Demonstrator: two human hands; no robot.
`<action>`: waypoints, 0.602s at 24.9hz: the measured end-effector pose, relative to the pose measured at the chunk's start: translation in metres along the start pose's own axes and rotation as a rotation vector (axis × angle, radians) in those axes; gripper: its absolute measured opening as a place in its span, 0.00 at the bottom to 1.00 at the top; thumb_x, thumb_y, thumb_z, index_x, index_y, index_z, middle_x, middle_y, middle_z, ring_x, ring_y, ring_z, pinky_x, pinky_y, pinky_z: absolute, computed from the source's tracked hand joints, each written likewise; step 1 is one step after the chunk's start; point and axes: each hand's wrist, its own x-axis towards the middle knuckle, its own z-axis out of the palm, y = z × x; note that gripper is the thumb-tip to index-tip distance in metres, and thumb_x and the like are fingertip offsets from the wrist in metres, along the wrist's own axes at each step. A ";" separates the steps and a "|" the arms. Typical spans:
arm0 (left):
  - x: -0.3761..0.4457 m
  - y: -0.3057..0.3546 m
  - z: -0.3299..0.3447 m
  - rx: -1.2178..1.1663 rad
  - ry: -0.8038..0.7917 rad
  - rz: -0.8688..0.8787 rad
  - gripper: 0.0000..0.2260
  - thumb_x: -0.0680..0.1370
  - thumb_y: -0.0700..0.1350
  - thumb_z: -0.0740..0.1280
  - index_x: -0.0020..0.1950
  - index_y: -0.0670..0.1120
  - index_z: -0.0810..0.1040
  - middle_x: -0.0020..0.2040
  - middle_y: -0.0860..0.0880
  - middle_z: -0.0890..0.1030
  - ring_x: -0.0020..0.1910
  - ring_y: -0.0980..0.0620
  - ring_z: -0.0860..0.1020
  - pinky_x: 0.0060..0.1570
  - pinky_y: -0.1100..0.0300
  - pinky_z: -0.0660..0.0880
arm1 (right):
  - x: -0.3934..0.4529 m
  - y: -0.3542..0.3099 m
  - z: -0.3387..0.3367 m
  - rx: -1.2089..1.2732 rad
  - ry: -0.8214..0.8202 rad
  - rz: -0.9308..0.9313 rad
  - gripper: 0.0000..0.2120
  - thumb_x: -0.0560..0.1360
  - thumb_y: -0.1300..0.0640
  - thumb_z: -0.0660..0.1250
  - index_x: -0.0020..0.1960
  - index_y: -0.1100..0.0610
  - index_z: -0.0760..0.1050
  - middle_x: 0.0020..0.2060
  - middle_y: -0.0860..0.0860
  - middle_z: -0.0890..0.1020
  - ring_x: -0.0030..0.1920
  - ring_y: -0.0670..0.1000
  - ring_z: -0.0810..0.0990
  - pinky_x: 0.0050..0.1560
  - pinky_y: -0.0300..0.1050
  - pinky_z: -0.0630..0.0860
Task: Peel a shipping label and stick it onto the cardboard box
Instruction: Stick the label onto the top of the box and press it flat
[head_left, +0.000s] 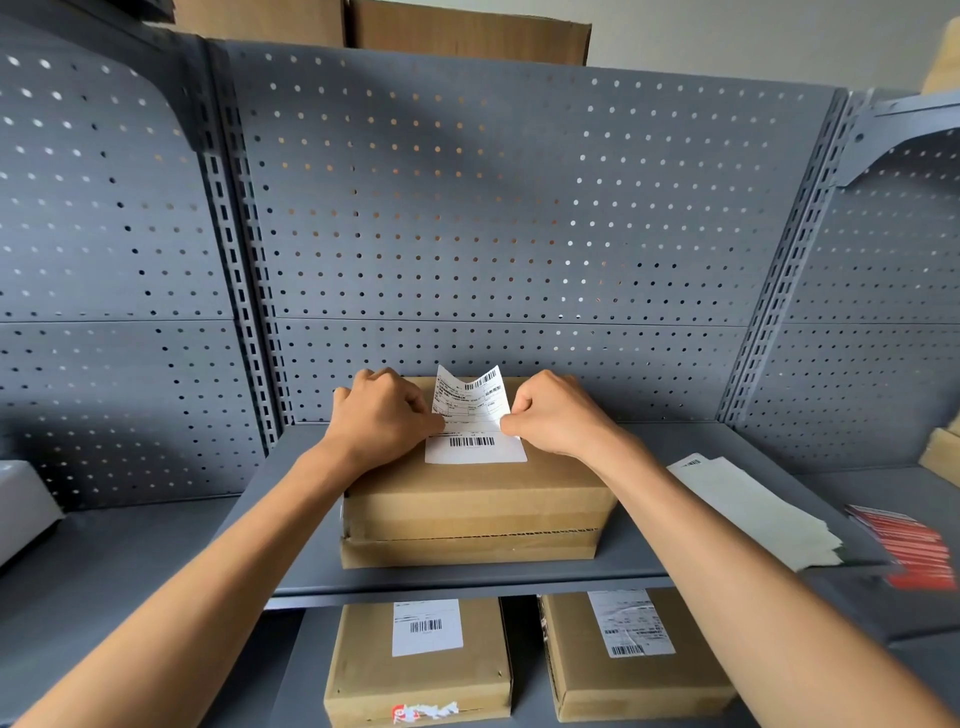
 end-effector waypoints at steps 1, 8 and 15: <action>0.000 0.001 0.000 0.008 0.000 0.009 0.07 0.70 0.53 0.73 0.35 0.51 0.83 0.40 0.56 0.80 0.53 0.49 0.70 0.52 0.51 0.61 | -0.001 0.000 -0.001 -0.003 -0.008 -0.003 0.08 0.63 0.59 0.66 0.28 0.62 0.71 0.24 0.53 0.67 0.28 0.52 0.62 0.31 0.42 0.61; -0.004 0.002 -0.003 0.019 -0.018 0.016 0.09 0.70 0.52 0.73 0.36 0.47 0.82 0.40 0.52 0.80 0.50 0.47 0.72 0.49 0.54 0.67 | 0.002 0.006 -0.003 -0.006 -0.006 0.019 0.13 0.67 0.56 0.71 0.42 0.67 0.78 0.30 0.53 0.75 0.30 0.51 0.69 0.32 0.43 0.66; -0.004 -0.009 -0.002 -0.013 -0.026 0.023 0.09 0.71 0.50 0.72 0.35 0.47 0.80 0.39 0.50 0.81 0.49 0.44 0.75 0.51 0.49 0.76 | 0.001 0.005 -0.008 0.024 -0.062 -0.008 0.06 0.72 0.56 0.74 0.41 0.59 0.80 0.34 0.48 0.81 0.35 0.49 0.77 0.32 0.41 0.68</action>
